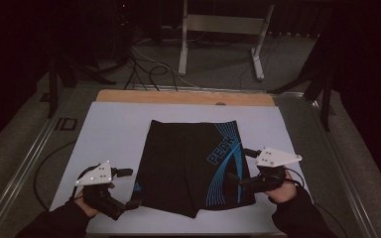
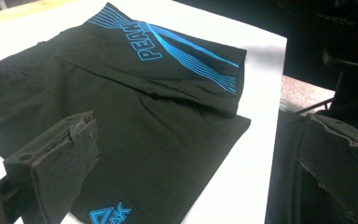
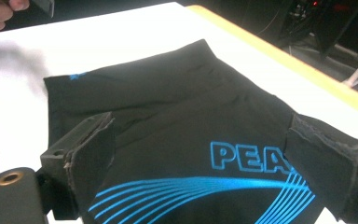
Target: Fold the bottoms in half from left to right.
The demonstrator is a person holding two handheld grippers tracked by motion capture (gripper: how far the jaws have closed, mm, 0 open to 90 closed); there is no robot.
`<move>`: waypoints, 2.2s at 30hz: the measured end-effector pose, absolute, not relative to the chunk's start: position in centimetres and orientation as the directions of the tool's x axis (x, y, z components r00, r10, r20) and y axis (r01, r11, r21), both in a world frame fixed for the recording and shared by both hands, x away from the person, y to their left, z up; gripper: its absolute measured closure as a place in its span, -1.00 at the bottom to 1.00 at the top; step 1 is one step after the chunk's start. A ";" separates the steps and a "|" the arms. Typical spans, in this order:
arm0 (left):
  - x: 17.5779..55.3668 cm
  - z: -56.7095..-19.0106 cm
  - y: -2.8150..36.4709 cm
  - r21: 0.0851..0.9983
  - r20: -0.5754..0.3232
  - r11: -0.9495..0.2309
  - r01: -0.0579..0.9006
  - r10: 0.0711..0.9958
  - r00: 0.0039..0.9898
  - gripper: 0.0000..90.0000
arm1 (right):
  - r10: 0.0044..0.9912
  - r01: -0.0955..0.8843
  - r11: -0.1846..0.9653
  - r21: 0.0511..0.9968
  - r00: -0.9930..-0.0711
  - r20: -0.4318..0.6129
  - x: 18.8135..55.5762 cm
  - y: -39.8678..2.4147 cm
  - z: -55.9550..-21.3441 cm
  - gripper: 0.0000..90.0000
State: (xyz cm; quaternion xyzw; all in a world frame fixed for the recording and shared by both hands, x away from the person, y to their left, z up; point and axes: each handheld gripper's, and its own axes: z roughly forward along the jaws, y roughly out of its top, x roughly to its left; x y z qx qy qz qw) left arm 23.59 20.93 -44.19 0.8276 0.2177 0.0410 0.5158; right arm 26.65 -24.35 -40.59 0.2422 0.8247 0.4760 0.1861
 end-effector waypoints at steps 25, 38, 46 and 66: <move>24.0 -42.8 20.8 0.862 -0.147 -0.381 0.334 0.443 0.885 -1.00 | 0.565 0.185 0.424 0.886 -0.819 -0.099 31.4 -21.0 -37.8 -0.79; 23.9 -42.4 20.9 0.857 -0.130 -0.371 0.359 0.518 0.845 -1.00 | 0.545 0.174 0.437 0.882 -0.831 -0.107 33.5 -18.4 -37.4 -0.79; 23.7 -42.8 20.4 0.838 -0.102 -0.378 0.393 0.599 0.794 -1.00 | 0.538 0.179 0.428 0.886 -0.838 -0.092 35.0 -16.2 -37.7 -0.79; 22.9 -44.1 19.0 0.813 -0.095 -0.366 0.454 0.685 0.722 -1.00 | 0.507 0.203 0.461 0.864 -0.859 -0.069 38.3 -11.0 -39.5 -0.76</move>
